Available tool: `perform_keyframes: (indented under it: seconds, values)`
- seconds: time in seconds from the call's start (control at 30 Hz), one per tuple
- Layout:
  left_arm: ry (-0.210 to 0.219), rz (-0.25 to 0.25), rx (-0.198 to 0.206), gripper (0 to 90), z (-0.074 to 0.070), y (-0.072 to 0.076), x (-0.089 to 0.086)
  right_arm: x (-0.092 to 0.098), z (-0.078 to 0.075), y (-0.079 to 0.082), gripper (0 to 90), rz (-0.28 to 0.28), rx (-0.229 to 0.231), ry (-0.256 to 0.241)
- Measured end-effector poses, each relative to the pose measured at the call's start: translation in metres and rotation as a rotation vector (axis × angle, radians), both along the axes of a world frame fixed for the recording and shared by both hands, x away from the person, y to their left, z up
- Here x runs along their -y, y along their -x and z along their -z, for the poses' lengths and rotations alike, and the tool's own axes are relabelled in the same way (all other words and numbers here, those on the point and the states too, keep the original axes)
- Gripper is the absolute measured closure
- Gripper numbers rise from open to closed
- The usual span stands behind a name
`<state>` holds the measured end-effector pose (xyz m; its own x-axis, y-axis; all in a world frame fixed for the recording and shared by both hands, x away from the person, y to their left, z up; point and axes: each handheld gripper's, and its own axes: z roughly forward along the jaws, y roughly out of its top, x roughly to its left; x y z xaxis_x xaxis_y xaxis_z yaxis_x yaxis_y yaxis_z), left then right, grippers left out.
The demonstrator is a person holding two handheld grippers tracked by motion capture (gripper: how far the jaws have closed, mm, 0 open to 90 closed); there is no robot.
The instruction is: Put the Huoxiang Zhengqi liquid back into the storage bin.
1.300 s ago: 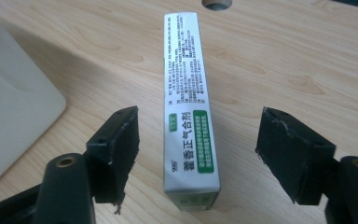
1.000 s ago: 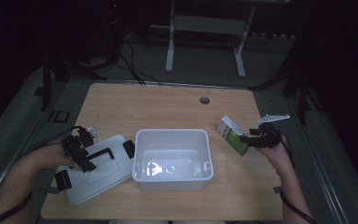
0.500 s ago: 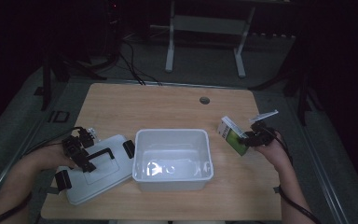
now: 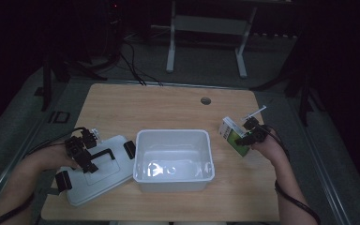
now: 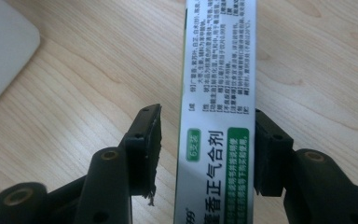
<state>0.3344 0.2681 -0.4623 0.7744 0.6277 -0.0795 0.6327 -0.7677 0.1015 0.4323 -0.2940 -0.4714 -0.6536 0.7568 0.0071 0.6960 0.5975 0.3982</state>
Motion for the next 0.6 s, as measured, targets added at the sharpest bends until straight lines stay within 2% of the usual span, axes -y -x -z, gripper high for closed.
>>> perform_keyframes:
  seconds: [0.13, 0.3, 0.6]
  values:
    - [-0.002, -0.001, 0.000, 30.8, 0.0003, -0.0001, -0.0005, -0.0019, 0.0021, -0.0032, 51.6, 0.005, -0.018, 0.015]
    - [-0.008, -0.002, -0.005, 30.9, 0.0010, 0.0003, -0.0017, -0.0001, 0.0008, -0.0045, 61.4, 0.015, -0.007, 0.019]
    - [-0.013, -0.001, -0.003, 30.9, 0.0011, 0.0004, -0.0015, 0.0008, -0.0027, -0.0025, 63.3, 0.009, 0.003, 0.022]
